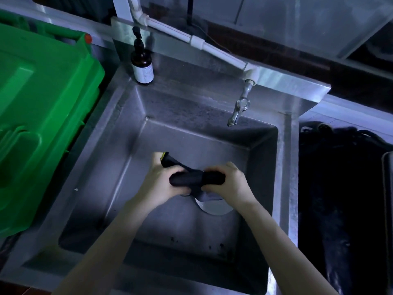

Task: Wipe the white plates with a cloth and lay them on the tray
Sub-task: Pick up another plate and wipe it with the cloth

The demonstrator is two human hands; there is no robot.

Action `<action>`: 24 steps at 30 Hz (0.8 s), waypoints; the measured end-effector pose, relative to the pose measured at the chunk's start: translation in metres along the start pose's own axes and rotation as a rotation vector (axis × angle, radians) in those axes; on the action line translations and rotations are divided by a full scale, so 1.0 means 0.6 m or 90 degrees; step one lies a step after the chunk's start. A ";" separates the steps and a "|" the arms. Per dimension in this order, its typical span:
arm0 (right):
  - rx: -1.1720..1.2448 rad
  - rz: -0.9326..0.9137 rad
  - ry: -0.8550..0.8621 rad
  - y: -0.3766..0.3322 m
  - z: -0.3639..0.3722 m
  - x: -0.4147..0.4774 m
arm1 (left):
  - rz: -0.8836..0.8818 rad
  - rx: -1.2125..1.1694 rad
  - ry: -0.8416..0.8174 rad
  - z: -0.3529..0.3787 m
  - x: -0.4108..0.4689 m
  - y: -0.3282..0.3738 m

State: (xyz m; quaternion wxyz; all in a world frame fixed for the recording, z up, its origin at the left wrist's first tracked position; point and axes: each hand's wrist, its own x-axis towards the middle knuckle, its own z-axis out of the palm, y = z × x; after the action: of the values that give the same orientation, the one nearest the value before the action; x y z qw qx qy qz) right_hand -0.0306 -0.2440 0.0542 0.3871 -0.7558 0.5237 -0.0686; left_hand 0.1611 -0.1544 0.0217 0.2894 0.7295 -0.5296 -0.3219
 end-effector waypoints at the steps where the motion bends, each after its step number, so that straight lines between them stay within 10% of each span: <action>1: -0.017 -0.007 -0.011 0.002 -0.005 0.005 | 0.014 0.047 0.026 -0.004 0.004 -0.004; 9: -0.171 -0.055 0.114 0.021 -0.013 0.016 | 0.086 0.220 0.113 -0.023 0.023 -0.001; 14: -0.046 0.009 0.155 0.003 0.002 0.006 | -0.109 0.182 0.148 -0.006 0.016 0.018; 20: 0.084 -0.003 0.136 -0.025 0.060 -0.034 | -0.398 -0.534 0.035 0.046 0.007 0.067; 24: 0.215 -0.048 -0.049 -0.007 0.071 -0.050 | -0.315 -0.577 0.034 0.073 0.002 0.057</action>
State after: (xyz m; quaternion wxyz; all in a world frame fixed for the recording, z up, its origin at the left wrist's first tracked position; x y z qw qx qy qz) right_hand -0.0192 -0.1962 0.0365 0.5255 -0.7011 0.4607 -0.1415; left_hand 0.1073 -0.1685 0.0199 0.5052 0.6424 -0.1413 -0.5587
